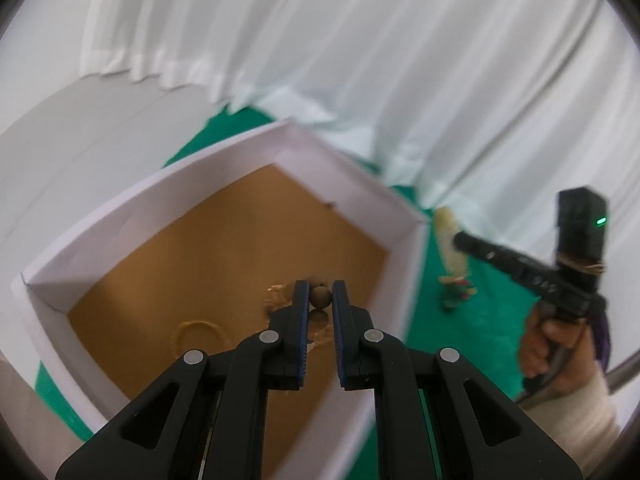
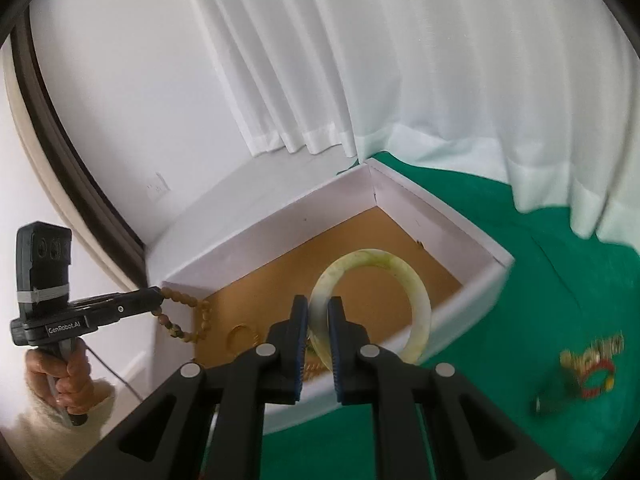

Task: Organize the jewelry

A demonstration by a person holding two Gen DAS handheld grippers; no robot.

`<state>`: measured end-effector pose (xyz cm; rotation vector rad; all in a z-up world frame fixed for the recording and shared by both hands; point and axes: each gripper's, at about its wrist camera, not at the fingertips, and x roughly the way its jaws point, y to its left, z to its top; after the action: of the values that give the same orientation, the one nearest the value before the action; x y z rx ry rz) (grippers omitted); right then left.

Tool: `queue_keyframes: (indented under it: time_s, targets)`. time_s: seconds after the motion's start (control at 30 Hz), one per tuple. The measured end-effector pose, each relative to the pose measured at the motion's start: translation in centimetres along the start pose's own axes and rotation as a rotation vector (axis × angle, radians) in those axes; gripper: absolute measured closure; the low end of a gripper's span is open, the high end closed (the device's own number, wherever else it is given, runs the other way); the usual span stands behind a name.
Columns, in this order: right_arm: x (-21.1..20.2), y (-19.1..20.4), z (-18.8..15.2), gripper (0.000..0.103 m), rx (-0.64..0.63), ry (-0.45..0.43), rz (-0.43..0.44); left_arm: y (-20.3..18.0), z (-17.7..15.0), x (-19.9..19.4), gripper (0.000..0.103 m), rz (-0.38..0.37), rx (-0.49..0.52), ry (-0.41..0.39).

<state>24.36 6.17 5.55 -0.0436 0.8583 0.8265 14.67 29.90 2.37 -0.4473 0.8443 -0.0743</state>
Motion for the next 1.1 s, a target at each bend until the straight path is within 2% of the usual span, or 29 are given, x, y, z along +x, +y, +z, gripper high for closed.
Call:
queue_keyframes:
  time_s: [0.17,0.33,0.4,0.43,0.47,0.5,0.53,0.6,0.67,0.83,0.97,1.1]
  targets:
    - [6.6,1.0,1.2,0.092,-0.076,0.076,-0.094,3.3,0.3,5.2,0.093,0.088,-0.033,0.094]
    - [11.1,2.7,0.6,0.091,-0.175,0.159,-0.163,3.9,-0.9,7.7,0.092,0.148,-0.024,0.148]
    - [12.3,3.2,-0.1,0.089,-0.192,0.19,-0.2,4.2,-1.5,8.2,0.071,0.175,-0.023,0.164]
    - [12.5,3.3,-0.3,0.089,-0.195,0.19,-0.206,4.1,-1.6,8.0,0.044,0.179,-0.026,0.167]
    - [12.6,3.4,-0.6,0.087,-0.194,0.193,-0.202,4.1,-2.0,7.8,0.024,0.19,-0.031,0.159]
    - [12.5,3.6,-0.8,0.076,-0.186,0.195,-0.195,4.0,-2.3,7.3,0.02,0.205,-0.033,0.146]
    - [12.2,3.7,-1.0,0.052,-0.179,0.189,-0.191,3.9,-2.4,7.0,0.019,0.21,-0.032,0.137]
    - [10.9,3.9,-1.6,0.034,-0.176,0.157,-0.189,3.3,-2.9,5.9,0.019,0.209,-0.018,0.123]
    - [9.8,3.9,-2.0,0.034,-0.182,0.142,-0.198,2.3,-3.4,4.8,0.019,0.212,0.0,0.101]
    - [3.9,2.7,-4.8,0.024,-0.163,0.058,-0.246,-2.6,-5.4,1.9,0.016,0.178,0.088,0.039]
    - [-0.4,-0.2,-8.6,0.024,-0.12,0.03,-0.302,-7.5,-7.8,0.6,0.013,0.101,0.148,0.013]
    - [-4.2,-4.1,-14.2,0.024,-0.078,0.015,-0.432,-12.5,-10.5,0.8,0.01,0.002,0.2,0.02]
